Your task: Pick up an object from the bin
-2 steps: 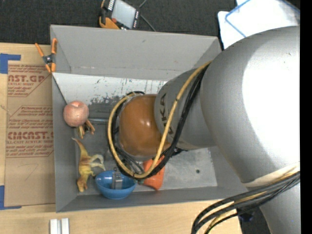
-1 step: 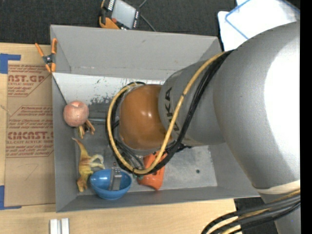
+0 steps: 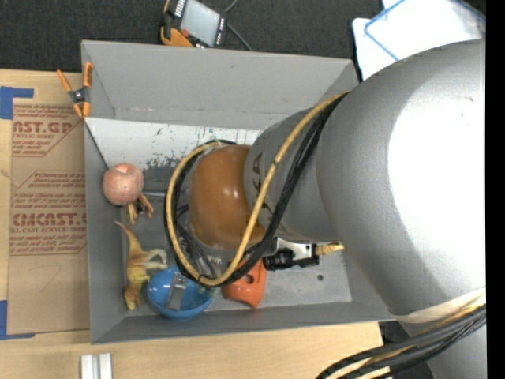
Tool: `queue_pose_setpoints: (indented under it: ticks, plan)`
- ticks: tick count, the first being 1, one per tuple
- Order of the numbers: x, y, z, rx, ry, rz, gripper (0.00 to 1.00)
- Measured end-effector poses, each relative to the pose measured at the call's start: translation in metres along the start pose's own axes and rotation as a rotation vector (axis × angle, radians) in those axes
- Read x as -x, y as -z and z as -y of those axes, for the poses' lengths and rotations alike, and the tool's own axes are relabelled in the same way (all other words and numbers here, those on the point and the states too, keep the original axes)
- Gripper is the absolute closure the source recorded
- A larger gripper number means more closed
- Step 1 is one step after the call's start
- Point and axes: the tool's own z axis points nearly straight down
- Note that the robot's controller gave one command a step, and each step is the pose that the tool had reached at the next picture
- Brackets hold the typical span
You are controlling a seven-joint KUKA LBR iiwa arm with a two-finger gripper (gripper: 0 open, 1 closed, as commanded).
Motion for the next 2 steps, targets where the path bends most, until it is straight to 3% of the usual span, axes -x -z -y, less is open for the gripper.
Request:
queue_pose_setpoints:
  ticks: [1, 2]
  plan:
    - [0.0031, -0.0279, 0.0056, 0.007, 0.209, 0.014, 0.0]
    - [0.011, -0.0271, 0.0155, 0.008, -0.026, 0.015, 1.0]
